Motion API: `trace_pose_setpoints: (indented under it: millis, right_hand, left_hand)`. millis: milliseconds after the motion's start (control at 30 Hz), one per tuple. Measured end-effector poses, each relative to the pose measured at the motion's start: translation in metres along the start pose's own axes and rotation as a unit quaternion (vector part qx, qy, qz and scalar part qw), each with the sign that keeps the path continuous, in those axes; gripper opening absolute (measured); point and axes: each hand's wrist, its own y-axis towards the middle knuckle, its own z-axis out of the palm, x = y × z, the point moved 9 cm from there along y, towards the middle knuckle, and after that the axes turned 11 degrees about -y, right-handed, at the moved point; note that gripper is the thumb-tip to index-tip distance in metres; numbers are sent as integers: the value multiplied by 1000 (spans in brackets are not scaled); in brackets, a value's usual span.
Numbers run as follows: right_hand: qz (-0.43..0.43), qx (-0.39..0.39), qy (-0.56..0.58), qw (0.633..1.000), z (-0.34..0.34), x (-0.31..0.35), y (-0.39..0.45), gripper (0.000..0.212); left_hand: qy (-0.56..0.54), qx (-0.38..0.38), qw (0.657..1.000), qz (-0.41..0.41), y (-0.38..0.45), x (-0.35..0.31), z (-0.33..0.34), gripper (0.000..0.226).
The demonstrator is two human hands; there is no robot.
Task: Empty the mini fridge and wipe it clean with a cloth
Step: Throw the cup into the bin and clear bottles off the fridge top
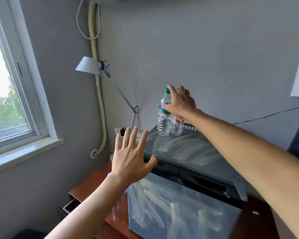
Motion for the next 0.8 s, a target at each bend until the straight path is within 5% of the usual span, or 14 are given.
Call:
trace_pose_setpoints:
  millis: [133, 367, 567, 800]
  right_hand:
    - [10, 25, -16, 1000, 9, 9, 49, 78]
    - [-42, -72, 12, 996, -6, 15, 45, 22]
    - [-27, -170, 14, 985, -89, -61, -21, 21]
    - [163, -252, -67, 951, -187, -254, -176, 25]
  left_hand:
    - [-6, -4, 1000, -16, 12, 35, 2, 87]
    - [-33, 14, 999, 10, 27, 33, 25, 87]
    - [-89, 40, 987, 128, 43, -82, 46, 88]
    - [-176, 64, 944, 272, 9, -268, 67, 89]
